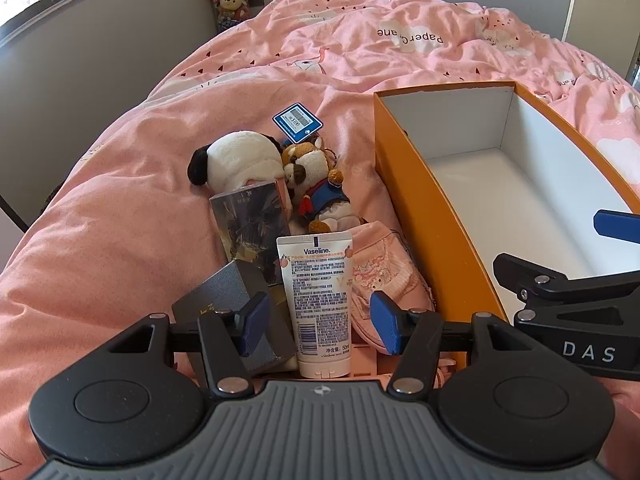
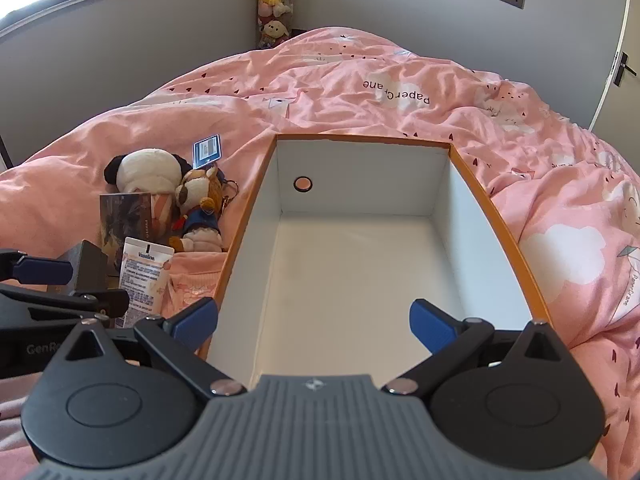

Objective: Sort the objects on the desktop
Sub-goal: 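Move the left gripper toward the panda plush beside the box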

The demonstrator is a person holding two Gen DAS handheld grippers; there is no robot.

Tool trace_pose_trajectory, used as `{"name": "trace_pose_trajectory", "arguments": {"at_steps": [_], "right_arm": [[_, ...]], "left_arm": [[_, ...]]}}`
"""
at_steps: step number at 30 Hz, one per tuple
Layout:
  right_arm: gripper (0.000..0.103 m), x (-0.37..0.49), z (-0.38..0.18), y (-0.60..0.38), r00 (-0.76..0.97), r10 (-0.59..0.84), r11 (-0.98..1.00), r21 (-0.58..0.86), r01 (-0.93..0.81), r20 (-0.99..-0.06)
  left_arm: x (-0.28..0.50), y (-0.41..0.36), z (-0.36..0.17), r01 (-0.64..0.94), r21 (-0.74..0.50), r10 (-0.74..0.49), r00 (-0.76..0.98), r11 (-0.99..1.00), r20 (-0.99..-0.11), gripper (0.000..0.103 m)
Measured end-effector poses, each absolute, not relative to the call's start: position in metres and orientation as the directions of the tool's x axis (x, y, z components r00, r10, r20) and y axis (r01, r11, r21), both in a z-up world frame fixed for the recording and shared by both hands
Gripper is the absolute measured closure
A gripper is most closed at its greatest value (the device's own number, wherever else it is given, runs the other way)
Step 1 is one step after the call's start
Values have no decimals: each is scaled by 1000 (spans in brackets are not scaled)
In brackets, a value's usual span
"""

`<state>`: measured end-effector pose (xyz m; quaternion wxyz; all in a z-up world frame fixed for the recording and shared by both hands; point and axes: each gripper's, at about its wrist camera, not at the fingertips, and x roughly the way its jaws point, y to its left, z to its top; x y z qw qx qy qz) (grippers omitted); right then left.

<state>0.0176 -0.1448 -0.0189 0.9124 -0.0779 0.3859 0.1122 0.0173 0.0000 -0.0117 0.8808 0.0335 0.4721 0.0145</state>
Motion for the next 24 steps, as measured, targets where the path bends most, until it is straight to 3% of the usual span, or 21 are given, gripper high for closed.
{"name": "trace_pose_trajectory", "arguments": {"at_steps": [24], "right_arm": [[1, 46, -24, -142, 645, 156, 958, -45, -283, -748]], "left_arm": [[41, 3, -16, -2, 80, 69, 522, 997, -850, 37]]}}
